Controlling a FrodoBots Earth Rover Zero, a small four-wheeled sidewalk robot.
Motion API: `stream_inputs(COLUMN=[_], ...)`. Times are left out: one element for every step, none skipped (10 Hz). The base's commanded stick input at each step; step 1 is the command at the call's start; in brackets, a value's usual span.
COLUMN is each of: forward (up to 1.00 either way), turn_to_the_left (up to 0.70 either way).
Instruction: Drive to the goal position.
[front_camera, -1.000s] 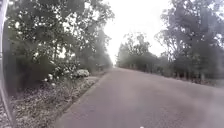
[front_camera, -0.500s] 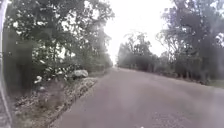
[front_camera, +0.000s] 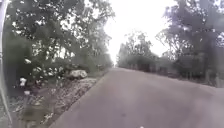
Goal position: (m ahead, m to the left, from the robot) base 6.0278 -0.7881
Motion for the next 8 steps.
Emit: stream_inputs(forward=[0.7, 0.7, 0.7, 0.7, 0.7, 0.7, 0.7, 0.7], turn_to_the_left=[0.0, -0.19, -0.33, -0.18, 0.01, 0.01, 0.01, 0.01])
